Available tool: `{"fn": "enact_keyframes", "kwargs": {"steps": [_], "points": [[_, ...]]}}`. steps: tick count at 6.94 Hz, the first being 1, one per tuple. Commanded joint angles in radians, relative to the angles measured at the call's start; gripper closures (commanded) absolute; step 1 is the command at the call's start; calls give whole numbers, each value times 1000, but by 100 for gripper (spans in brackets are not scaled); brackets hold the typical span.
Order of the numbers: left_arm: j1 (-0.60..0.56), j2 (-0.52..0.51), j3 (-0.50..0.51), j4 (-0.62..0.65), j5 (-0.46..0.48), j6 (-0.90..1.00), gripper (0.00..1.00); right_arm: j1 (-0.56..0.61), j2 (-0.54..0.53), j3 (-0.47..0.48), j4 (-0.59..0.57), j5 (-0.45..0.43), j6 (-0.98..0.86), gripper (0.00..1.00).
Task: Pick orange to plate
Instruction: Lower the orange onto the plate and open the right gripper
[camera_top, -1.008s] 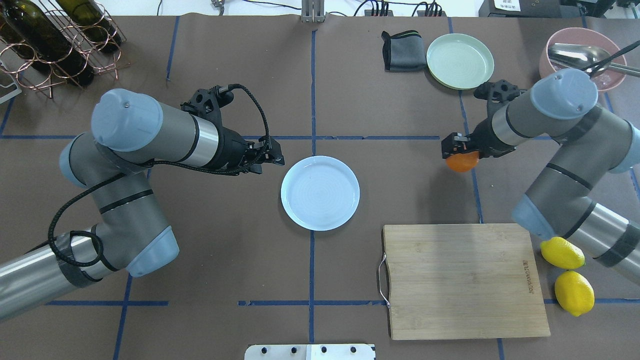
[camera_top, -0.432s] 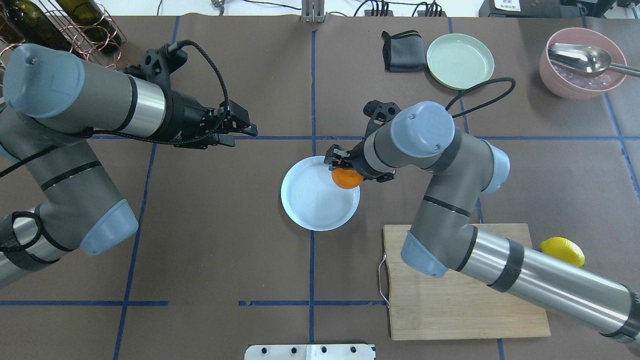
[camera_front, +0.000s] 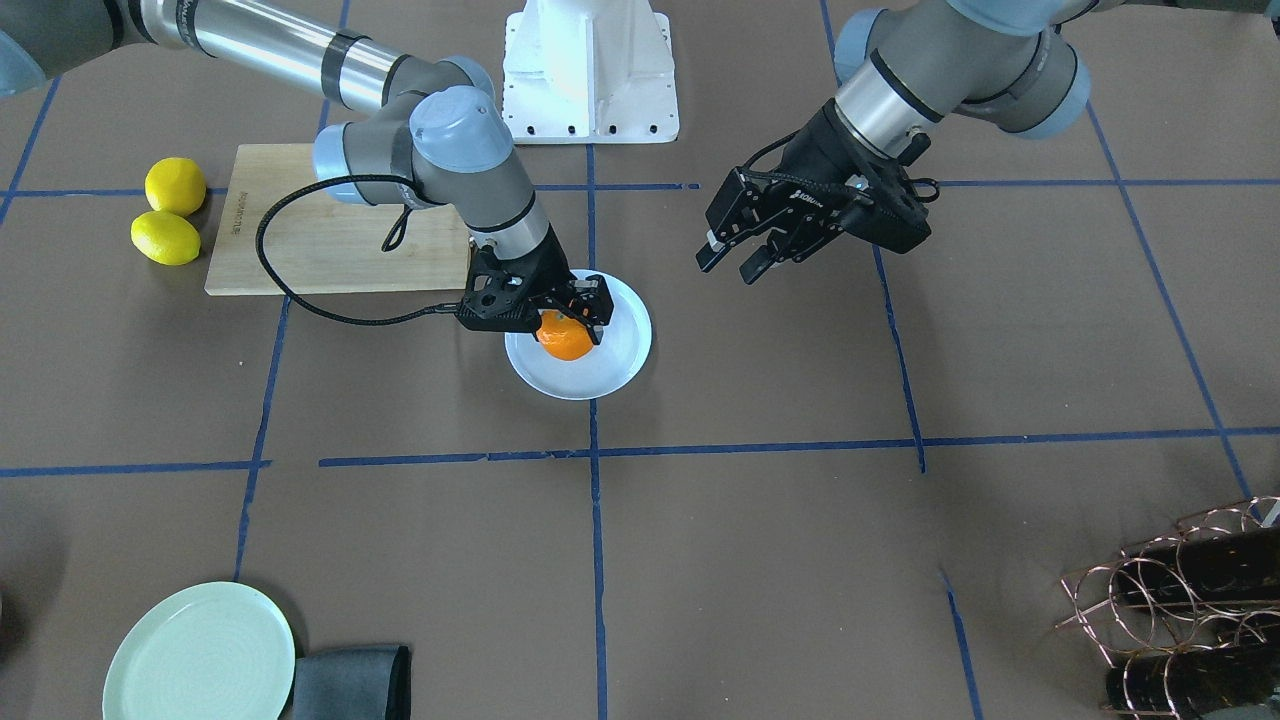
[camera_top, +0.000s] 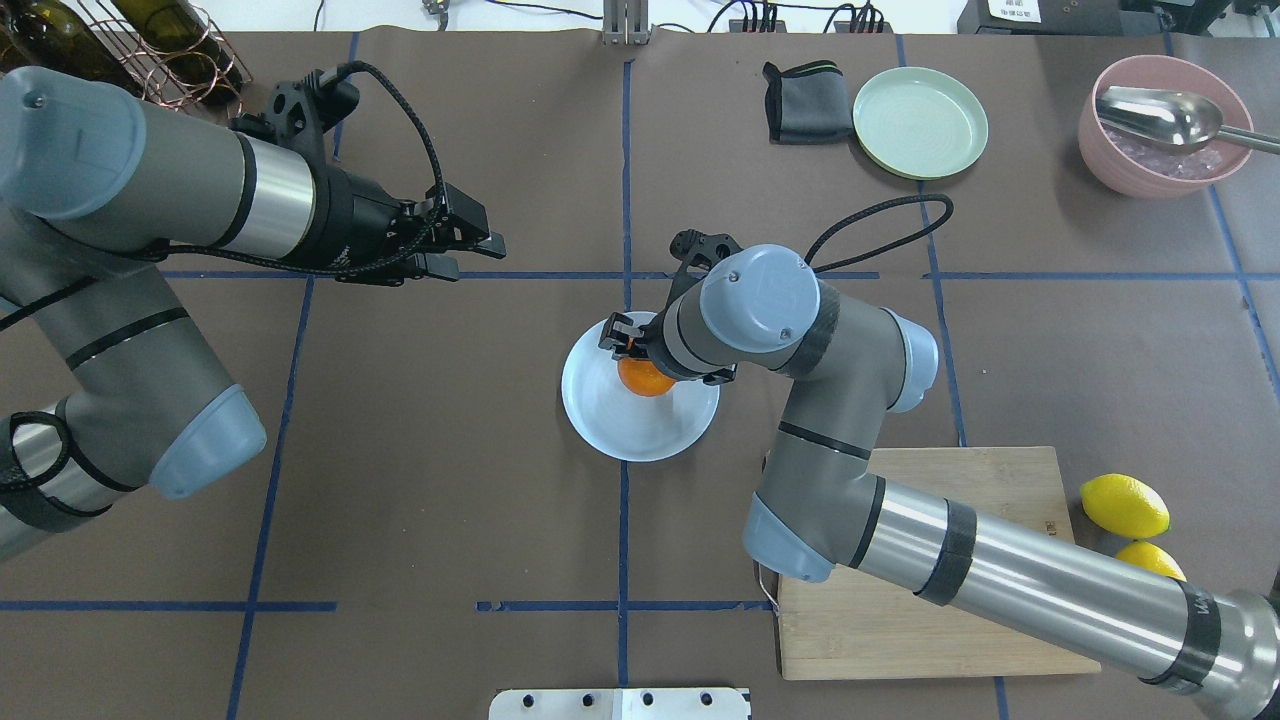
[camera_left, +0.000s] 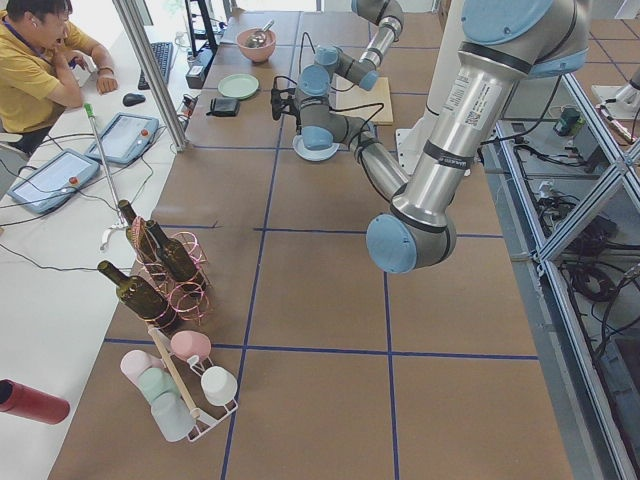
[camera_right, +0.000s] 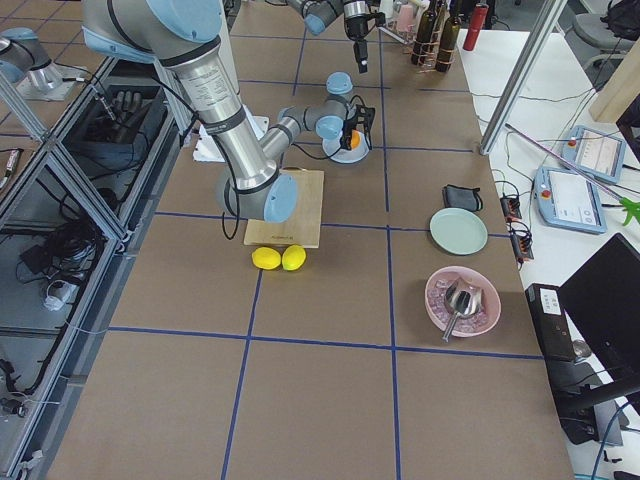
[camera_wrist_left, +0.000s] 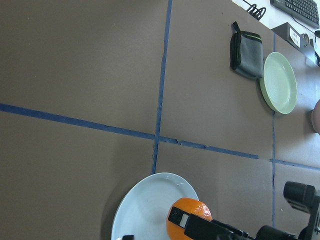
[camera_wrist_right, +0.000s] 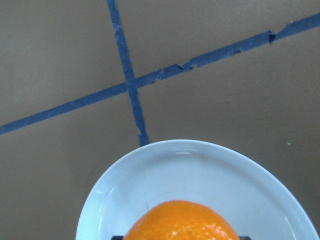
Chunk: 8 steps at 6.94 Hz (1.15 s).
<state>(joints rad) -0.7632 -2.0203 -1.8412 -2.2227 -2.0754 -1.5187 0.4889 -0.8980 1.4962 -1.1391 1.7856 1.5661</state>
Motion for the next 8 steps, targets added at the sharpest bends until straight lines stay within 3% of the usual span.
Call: {"fn": "enact_keyframes", "kwargs": {"steps": [1, 2, 4, 6, 8], "points": [[-1, 0, 0, 0, 0, -2, 35, -13, 5, -23, -1, -17, 0, 62], [-1, 0, 0, 0, 0, -2, 35, -15, 7, -27, 1, -17, 0, 57], [-1, 6, 0, -2, 0, -2, 35, -15, 7, -27, -1, -17, 0, 0], [-1, 8, -1, -2, 0, -2, 35, -13, 7, -4, -1, -17, 0, 0], [-1, 9, -3, -2, 0, -2, 35, 6, -60, 124, -4, -9, 0, 0]]}}
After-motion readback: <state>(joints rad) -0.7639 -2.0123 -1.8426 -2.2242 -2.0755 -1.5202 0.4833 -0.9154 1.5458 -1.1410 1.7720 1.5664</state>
